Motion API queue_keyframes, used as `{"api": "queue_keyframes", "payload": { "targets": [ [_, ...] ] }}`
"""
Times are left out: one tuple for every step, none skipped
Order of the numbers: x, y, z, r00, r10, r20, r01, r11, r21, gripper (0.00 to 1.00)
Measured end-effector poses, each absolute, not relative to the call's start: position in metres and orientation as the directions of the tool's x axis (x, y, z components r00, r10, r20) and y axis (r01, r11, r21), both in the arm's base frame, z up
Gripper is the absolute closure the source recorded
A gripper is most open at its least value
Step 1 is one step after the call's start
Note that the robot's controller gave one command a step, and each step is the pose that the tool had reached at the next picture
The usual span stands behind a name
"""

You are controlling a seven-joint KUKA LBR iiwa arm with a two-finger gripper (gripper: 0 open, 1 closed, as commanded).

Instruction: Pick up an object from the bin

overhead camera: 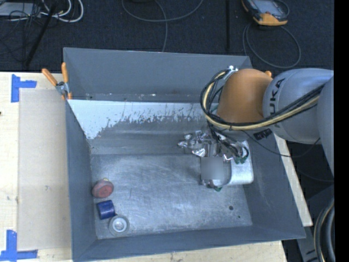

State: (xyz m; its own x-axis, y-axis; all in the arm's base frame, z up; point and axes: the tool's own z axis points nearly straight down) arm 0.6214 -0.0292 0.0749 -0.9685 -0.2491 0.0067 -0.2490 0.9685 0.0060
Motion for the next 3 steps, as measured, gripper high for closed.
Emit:
{"api": "queue_keyframes", "payload": {
  "targets": [
    [0.618, -0.049, 0.107, -0.995, -0.102, -0.003, -0.102, 0.995, 0.000, 0.00],
    [0.617, -0.077, 0.086, -0.936, -0.351, -0.015, -0.352, 0.936, 0.008, 0.00],
    [0.620, -0.081, 0.086, -0.937, -0.348, -0.027, -0.348, 0.938, -0.004, 1.00]
  ]
}}
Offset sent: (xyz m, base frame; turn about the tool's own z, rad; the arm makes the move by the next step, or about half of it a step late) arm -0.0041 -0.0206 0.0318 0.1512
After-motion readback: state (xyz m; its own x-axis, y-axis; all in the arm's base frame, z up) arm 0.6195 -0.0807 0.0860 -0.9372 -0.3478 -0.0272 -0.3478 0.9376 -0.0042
